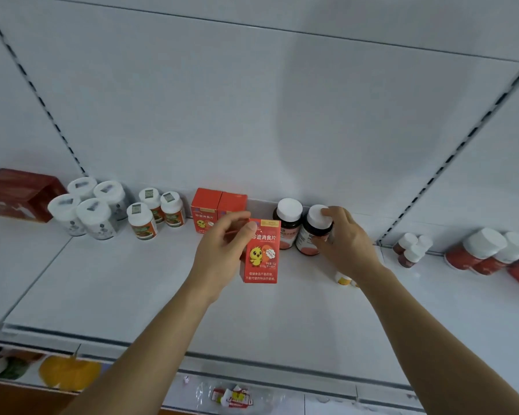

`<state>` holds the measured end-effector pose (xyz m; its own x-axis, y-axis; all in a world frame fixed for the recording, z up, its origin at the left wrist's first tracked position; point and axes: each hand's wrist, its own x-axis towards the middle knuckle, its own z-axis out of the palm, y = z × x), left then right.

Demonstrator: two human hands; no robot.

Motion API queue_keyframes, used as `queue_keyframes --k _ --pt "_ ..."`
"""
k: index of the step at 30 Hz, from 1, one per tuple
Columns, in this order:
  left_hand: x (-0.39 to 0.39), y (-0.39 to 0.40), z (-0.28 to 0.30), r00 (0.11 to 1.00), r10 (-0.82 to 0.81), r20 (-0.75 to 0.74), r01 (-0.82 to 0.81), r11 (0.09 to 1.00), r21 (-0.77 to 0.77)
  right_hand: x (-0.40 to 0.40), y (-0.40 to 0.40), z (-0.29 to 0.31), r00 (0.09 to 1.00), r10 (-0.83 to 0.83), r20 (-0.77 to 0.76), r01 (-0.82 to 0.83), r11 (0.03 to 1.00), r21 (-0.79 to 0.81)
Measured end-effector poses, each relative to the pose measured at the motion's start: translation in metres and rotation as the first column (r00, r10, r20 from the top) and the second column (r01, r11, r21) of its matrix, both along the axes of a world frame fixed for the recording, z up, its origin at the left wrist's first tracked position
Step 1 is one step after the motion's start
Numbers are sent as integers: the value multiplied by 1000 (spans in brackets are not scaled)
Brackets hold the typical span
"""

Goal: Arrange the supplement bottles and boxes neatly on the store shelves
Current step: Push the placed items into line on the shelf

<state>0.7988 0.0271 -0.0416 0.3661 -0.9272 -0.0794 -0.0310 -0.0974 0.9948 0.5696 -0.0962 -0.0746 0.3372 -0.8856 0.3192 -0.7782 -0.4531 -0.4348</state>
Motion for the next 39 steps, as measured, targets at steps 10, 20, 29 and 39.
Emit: queue_keyframes --k 10,20,29,39 --pt "11 -7 1 997 -71 -14 71 997 -13 2 1 1 986 -63 -153 40 988 -151" --pt "2 -9 7 994 -112 1 112 993 -38 2 3 1 977 -82 -195 53 987 -150" --pt "-7 -6 12 994 -105 -39 102 992 -69 -4 12 18 998 -19 -64 -1 956 -295" --pt "0 16 8 994 -107 0 107 992 -62 25 72 59 967 177 182 -143 972 -187"
